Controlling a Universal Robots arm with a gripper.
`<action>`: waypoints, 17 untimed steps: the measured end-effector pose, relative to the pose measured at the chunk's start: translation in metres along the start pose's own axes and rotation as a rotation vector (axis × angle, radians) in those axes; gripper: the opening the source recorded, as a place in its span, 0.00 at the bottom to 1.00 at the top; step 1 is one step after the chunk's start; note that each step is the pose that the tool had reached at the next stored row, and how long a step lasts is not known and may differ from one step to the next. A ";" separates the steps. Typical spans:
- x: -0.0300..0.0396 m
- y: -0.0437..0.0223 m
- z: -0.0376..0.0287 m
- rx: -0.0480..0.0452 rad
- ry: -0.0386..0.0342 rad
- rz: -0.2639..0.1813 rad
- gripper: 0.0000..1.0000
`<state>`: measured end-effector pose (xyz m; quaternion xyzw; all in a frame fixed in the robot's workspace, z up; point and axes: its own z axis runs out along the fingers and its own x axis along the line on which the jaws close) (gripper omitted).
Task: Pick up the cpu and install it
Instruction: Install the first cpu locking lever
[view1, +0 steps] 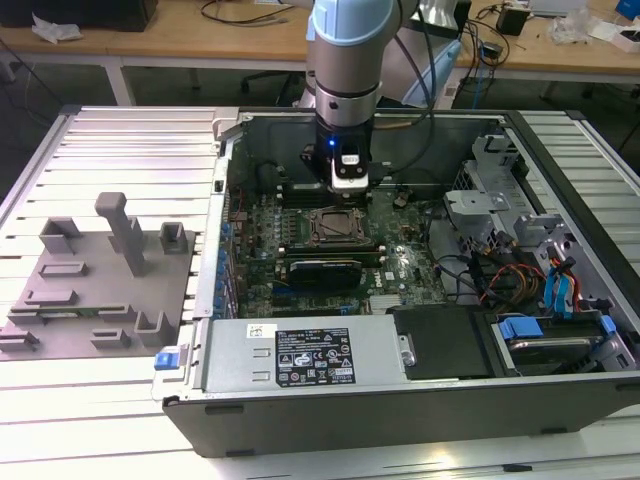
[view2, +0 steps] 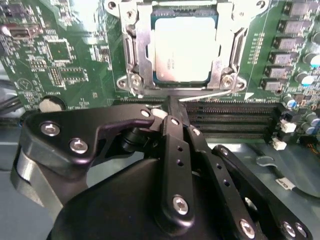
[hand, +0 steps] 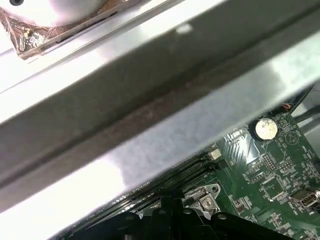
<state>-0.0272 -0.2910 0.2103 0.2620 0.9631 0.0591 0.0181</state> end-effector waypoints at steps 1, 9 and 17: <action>0.0006 0.0008 0.0001 0.0002 -0.0001 0.000 0.11; 0.0029 0.0043 0.0005 0.0118 -0.0063 -0.005 0.11; 0.0029 0.0043 0.0012 0.0177 -0.0010 -0.085 0.11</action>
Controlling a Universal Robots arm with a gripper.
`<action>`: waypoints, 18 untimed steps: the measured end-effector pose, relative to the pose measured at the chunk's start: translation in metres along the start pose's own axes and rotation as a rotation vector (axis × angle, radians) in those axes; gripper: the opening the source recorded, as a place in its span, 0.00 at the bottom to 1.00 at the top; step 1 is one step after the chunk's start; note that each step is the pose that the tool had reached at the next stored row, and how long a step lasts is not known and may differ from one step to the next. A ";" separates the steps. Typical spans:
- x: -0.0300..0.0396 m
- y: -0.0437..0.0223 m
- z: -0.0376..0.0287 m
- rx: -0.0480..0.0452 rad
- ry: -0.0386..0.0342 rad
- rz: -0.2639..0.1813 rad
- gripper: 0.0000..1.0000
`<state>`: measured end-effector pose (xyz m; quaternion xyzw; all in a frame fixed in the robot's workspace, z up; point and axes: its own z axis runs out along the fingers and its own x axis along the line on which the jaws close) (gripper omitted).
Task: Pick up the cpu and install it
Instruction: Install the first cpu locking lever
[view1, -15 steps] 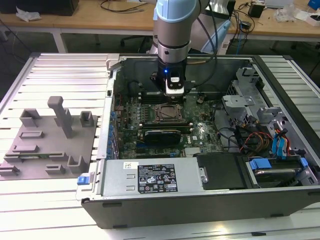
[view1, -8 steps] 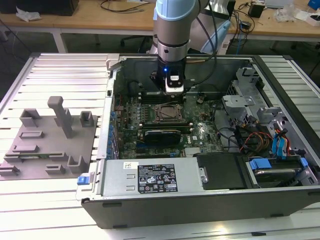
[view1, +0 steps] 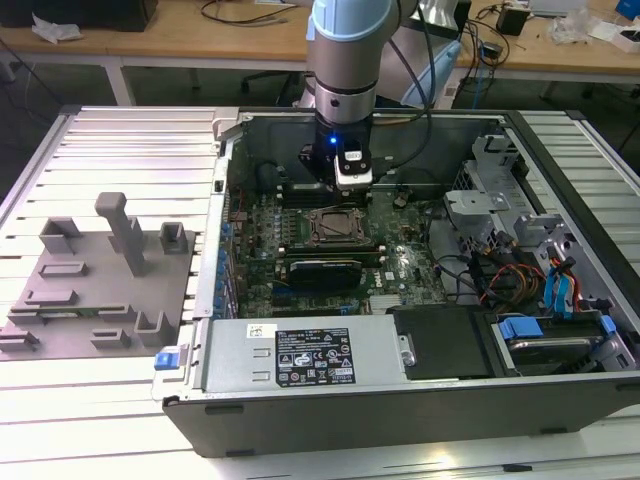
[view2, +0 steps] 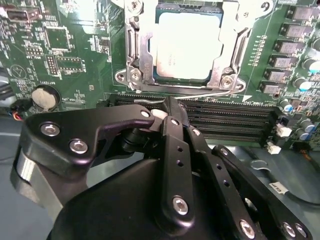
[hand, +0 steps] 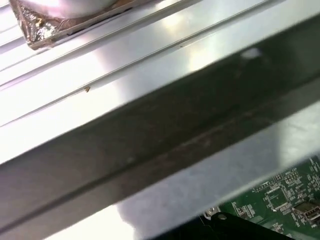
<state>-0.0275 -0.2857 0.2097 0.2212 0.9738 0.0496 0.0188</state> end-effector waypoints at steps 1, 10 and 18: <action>0.0000 0.0000 0.0001 0.0000 0.0007 -0.007 0.11; -0.0020 -0.0050 0.0060 -0.0005 0.0065 -0.064 0.11; -0.0035 -0.0081 0.0060 -0.0016 0.0097 -0.094 0.11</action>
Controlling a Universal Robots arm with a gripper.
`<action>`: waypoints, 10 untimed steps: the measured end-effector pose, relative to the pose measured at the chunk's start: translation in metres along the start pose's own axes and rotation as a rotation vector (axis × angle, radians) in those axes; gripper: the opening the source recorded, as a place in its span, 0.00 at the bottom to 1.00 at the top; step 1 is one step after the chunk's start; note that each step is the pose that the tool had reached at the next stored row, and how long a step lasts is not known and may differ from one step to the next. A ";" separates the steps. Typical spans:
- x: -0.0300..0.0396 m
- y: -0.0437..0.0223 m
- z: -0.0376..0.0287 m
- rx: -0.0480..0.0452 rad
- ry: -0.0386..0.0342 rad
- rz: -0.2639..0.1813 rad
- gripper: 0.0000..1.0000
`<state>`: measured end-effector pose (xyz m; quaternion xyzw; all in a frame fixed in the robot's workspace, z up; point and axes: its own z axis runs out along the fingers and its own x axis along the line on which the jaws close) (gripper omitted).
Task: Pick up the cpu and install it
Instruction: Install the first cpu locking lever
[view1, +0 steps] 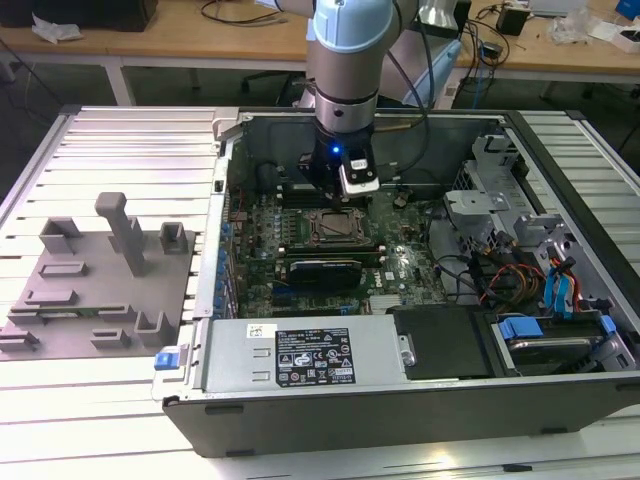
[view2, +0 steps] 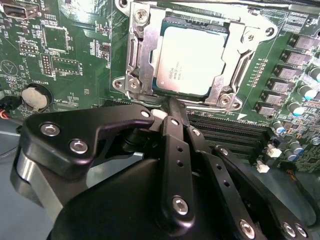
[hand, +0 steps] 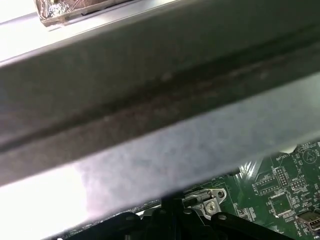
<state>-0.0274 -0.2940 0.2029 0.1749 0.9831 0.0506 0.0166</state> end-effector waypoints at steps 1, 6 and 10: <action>0.0000 0.0001 -0.0009 0.0001 0.0000 0.000 0.11; 0.0010 0.0035 -0.0062 0.0006 0.0000 0.000 0.11; 0.0023 0.0070 -0.0059 0.0002 -0.0009 0.000 0.11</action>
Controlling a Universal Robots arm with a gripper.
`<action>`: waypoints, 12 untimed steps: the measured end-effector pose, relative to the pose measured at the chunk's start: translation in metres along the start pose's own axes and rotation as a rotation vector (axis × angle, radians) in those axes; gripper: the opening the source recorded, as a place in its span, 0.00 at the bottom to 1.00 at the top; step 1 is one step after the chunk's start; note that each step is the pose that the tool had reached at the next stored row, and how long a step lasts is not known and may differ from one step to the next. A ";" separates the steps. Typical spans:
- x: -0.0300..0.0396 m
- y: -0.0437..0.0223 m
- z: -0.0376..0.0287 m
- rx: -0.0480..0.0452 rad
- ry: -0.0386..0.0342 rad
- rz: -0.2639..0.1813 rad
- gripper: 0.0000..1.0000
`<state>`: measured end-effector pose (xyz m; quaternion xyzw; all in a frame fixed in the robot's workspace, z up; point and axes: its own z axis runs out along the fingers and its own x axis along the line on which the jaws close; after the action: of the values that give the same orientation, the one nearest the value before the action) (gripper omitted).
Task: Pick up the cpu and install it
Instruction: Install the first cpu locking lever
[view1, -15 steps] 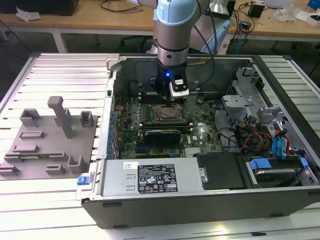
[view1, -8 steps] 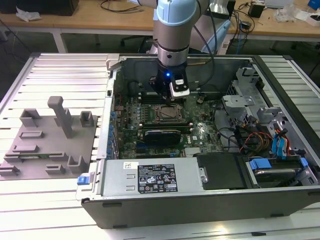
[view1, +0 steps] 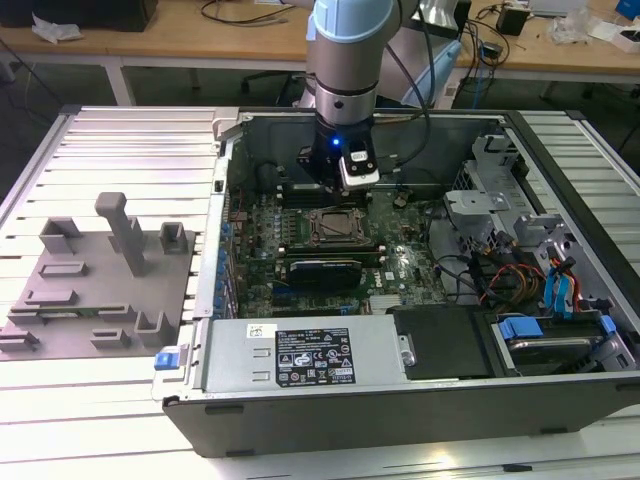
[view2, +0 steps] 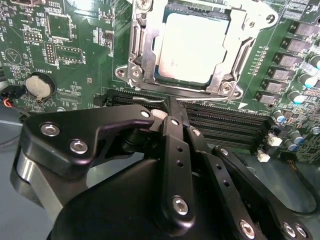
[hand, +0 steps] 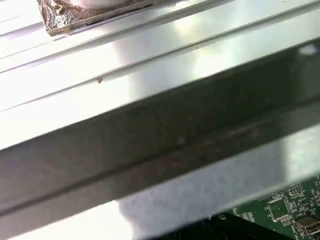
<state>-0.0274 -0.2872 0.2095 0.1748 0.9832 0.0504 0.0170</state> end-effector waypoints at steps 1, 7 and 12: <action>0.0001 0.0000 0.0001 -0.0011 -0.0028 0.000 0.11; 0.0026 -0.0009 0.0006 -0.0127 -0.0339 -0.009 0.11; 0.0050 -0.0021 0.0023 -0.0156 -0.0399 -0.019 0.11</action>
<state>-0.0327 -0.2872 0.2069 0.1664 0.9838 0.0544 0.0385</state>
